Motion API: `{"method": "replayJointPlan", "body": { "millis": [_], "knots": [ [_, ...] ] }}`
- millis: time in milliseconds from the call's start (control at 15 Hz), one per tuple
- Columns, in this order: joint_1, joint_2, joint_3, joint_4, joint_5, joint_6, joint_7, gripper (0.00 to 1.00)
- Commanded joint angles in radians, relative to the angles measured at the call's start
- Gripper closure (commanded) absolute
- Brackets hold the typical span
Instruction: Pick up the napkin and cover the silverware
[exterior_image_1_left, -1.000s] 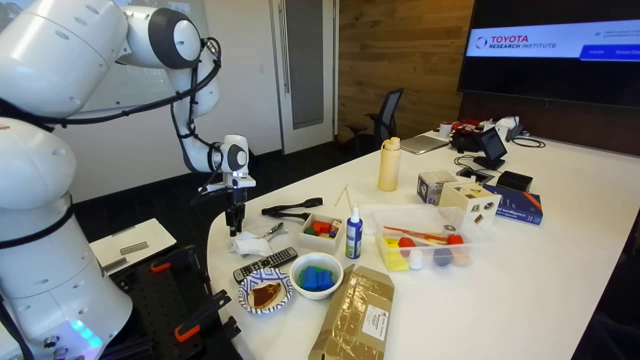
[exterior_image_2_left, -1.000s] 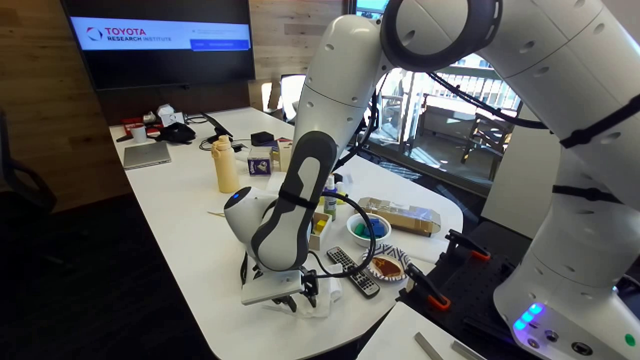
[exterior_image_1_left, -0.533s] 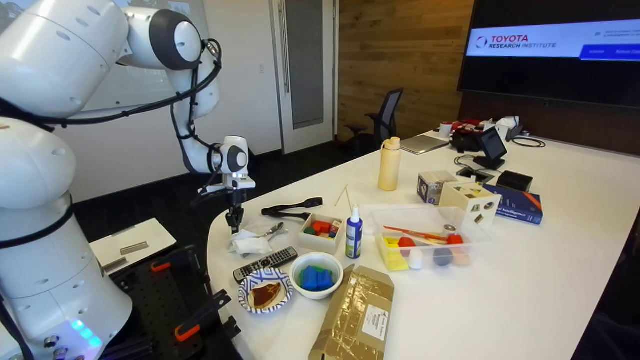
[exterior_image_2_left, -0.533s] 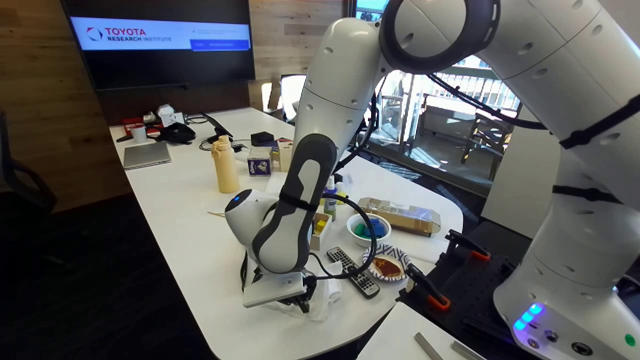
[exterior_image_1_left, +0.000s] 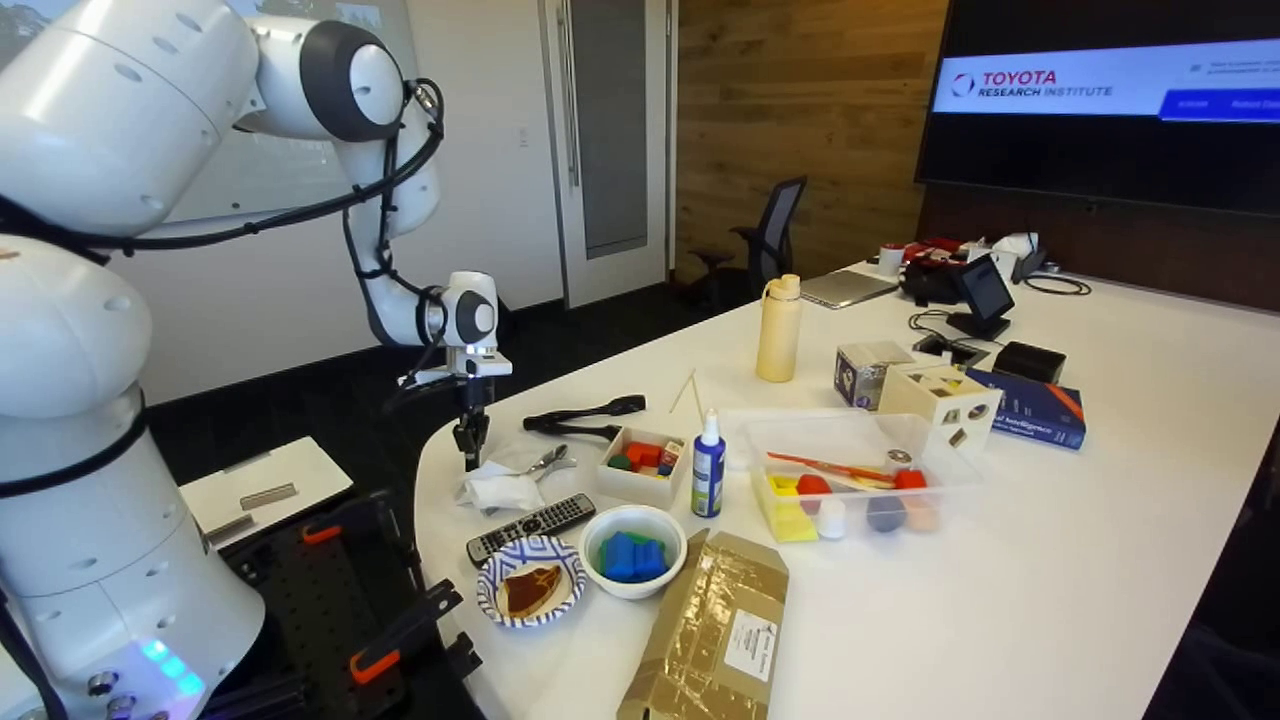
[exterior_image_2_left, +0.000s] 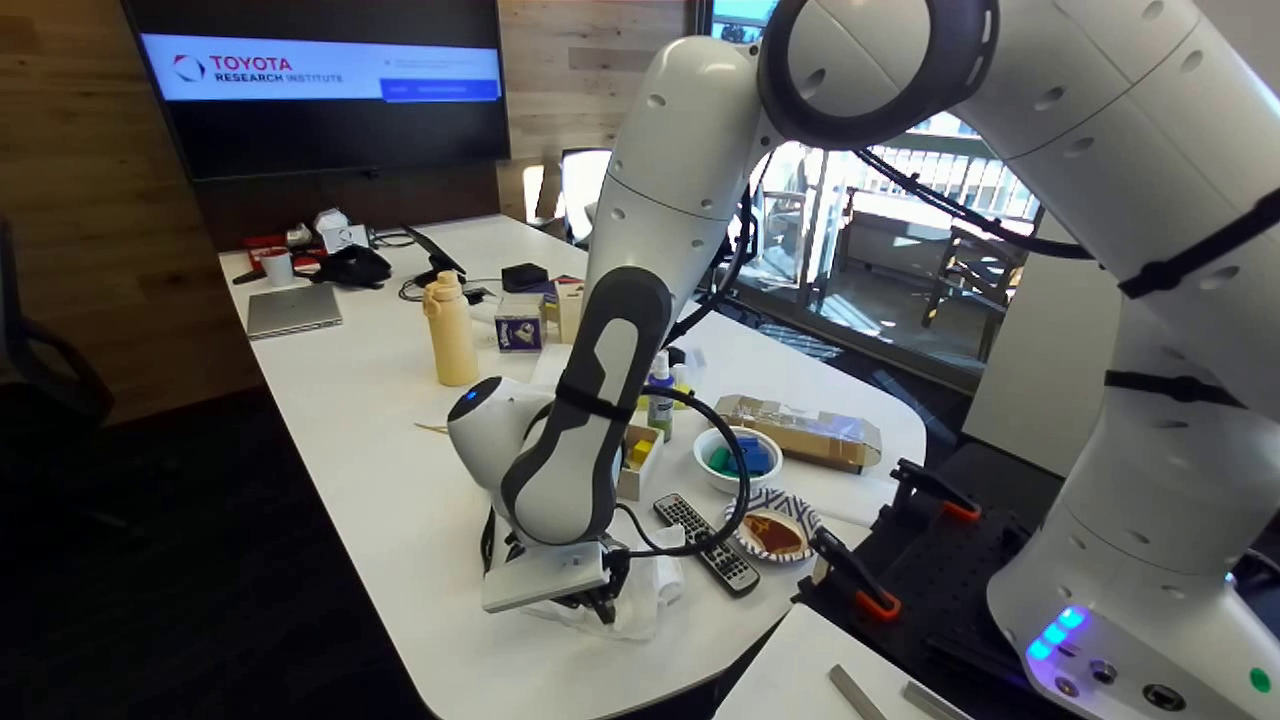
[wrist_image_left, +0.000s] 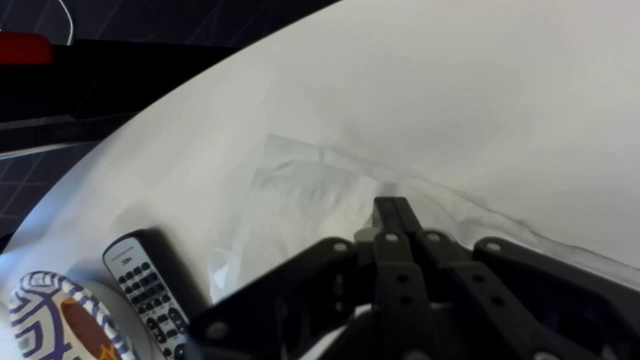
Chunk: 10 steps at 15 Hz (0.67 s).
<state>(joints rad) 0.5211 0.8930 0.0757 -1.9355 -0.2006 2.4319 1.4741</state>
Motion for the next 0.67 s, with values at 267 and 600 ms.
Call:
{"method": "replayJointPlan", "body": {
  "millis": [267, 600],
  "knots": [
    [-0.016, -0.079, 0.016, -0.019, 0.042, 0.01, -0.067, 1.0],
    [-0.013, -0.057, 0.022, -0.013, 0.077, 0.007, -0.096, 0.53]
  ]
}}
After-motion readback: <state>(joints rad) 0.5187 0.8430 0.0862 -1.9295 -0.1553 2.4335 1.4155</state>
